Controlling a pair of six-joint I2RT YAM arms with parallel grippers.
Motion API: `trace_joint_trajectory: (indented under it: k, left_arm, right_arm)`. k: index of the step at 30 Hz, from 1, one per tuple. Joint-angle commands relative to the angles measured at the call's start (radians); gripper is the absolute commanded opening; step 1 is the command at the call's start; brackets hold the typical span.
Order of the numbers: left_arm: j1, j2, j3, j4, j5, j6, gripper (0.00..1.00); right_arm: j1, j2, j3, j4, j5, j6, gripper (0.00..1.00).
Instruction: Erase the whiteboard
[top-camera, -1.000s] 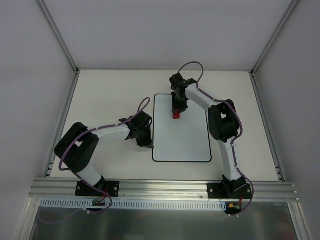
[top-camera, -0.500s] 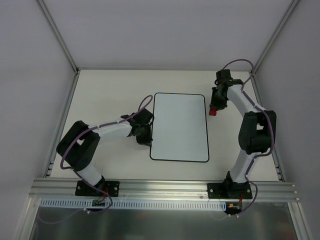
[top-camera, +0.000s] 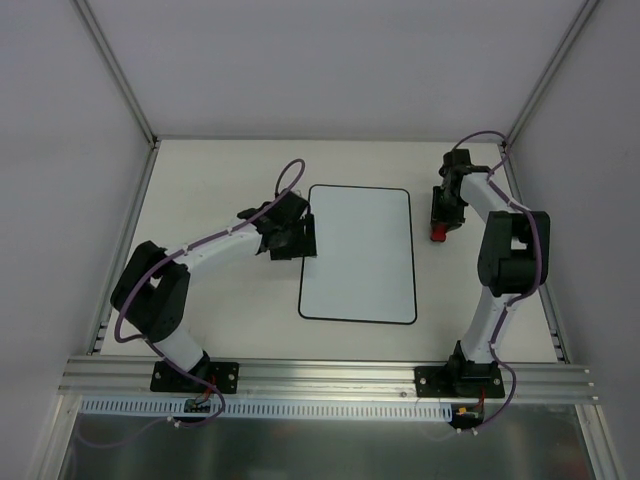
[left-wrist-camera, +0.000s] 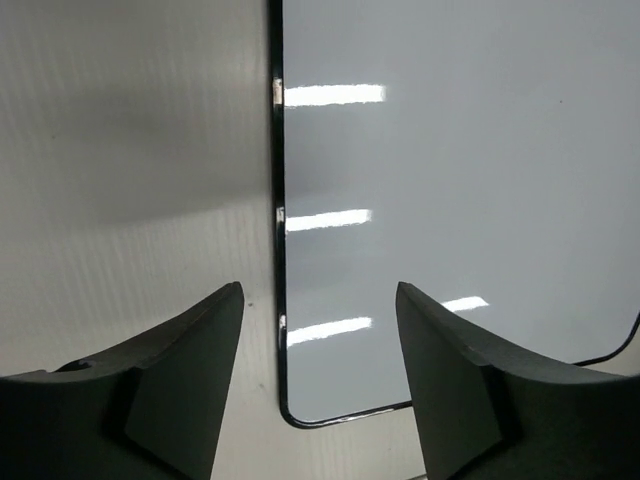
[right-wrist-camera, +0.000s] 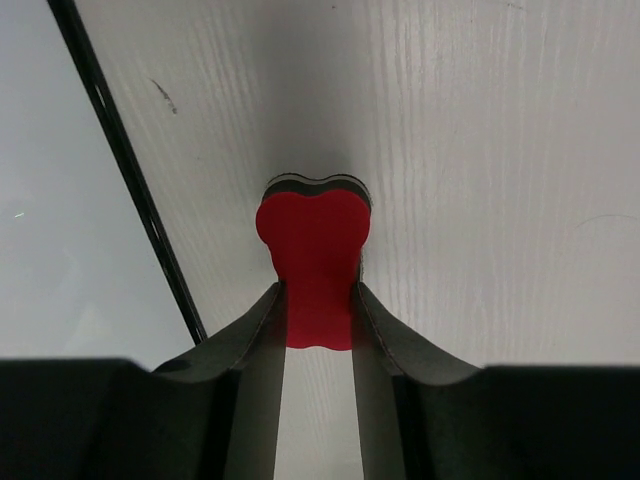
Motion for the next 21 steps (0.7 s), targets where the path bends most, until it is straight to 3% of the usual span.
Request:
trace_joint_trajectory:
  k: [1, 9, 12, 15, 16, 17, 21]
  left_arm:
    - [0.025, -0.071, 0.024, -0.045, -0.084, 0.032, 0.67]
    - [0.079, -0.311, -0.045, -0.068, -0.208, 0.093, 0.91]
    - [0.088, -0.408, -0.065, -0.079, -0.263, 0.132, 0.99]
    - [0.101, -0.503, -0.073, -0.098, -0.311, 0.172, 0.99]
    - [0.102, -0.526, -0.070, -0.109, -0.321, 0.193, 0.99]
    - [0.102, -0.552, -0.068, -0.114, -0.343, 0.205, 0.99]
    - [0.105, -0.710, -0.028, -0.134, -0.418, 0.288, 0.99]
  right_arm:
    - [-0.013, 0.007, -0.004, 0.010, 0.007, -0.014, 0.37]
    - [-0.033, 0.028, -0.018, 0.012, -0.002, -0.017, 0.47]
    - [-0.039, 0.013, -0.024, 0.013, -0.015, -0.012, 0.55]
    - [-0.039, -0.082, -0.045, 0.015, -0.033, -0.009, 0.76]
    - [-0.039, -0.119, -0.051, 0.016, -0.030, -0.009, 0.90]
    - [-0.039, -0.157, -0.064, 0.017, -0.030, -0.009, 0.95]
    - [-0.039, -0.425, -0.088, 0.013, 0.025, -0.021, 0.99]
